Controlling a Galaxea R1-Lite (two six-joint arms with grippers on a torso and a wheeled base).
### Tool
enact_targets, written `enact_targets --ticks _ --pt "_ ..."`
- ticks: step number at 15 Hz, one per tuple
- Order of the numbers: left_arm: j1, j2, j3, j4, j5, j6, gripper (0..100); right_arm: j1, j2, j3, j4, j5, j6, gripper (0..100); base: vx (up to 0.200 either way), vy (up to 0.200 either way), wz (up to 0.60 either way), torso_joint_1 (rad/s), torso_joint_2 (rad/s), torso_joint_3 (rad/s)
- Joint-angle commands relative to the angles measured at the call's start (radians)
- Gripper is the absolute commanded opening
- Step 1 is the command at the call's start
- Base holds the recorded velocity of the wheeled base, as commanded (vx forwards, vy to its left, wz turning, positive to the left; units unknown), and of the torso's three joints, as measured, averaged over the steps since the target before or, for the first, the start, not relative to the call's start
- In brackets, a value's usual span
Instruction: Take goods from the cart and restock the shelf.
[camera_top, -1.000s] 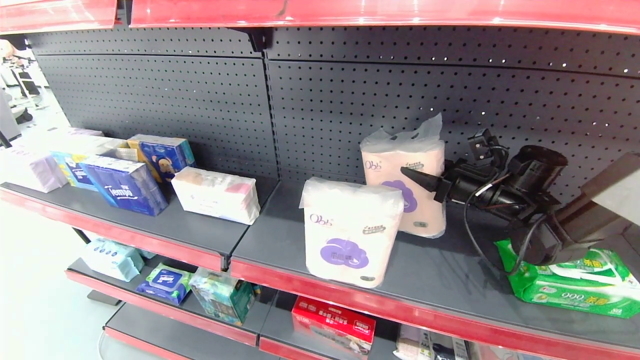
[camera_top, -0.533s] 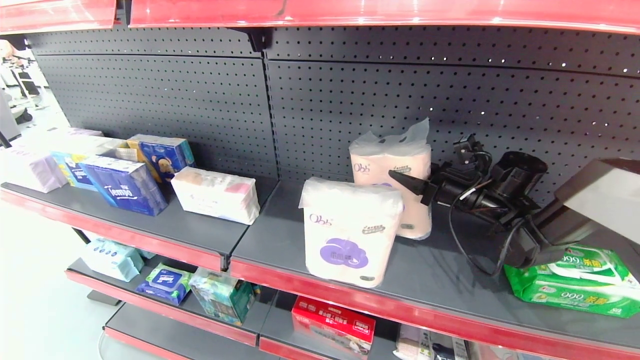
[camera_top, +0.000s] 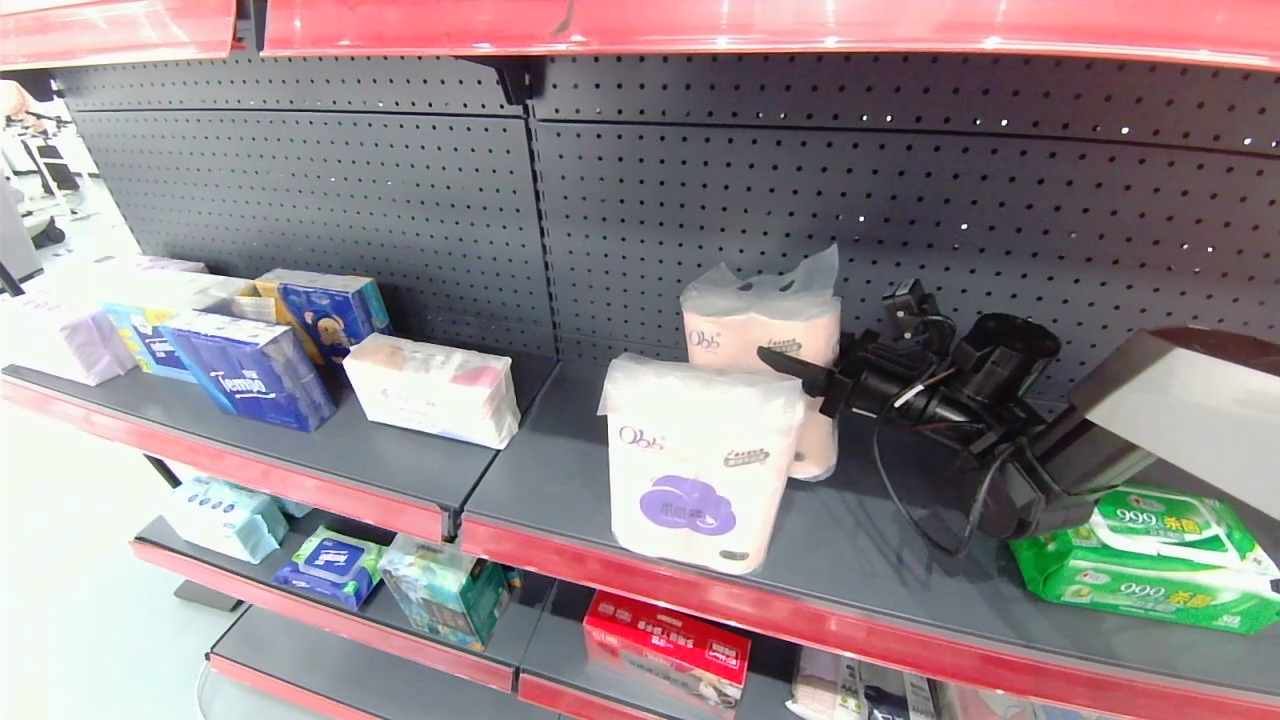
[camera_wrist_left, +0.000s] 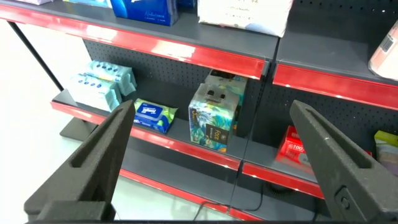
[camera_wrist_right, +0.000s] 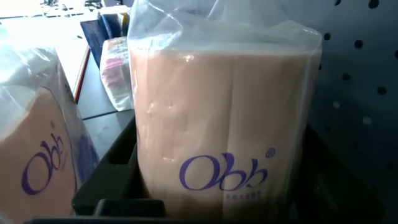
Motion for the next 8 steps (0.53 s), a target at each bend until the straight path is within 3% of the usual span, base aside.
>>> enact_targets --ticks 1,8 --pt "0.0 0.002 0.0 0.0 0.0 0.0 100 0.002 0.028 -0.011 0.007 0.001 -0.002 0 0.0 0.0 0.0 0.0 0.0 0.0" --pt "0.0 0.002 0.0 0.0 0.0 0.0 100 -0.022 0.042 -0.014 0.009 0.094 -0.054 0 0.0 0.0 0.0 0.0 0.0 0.0"
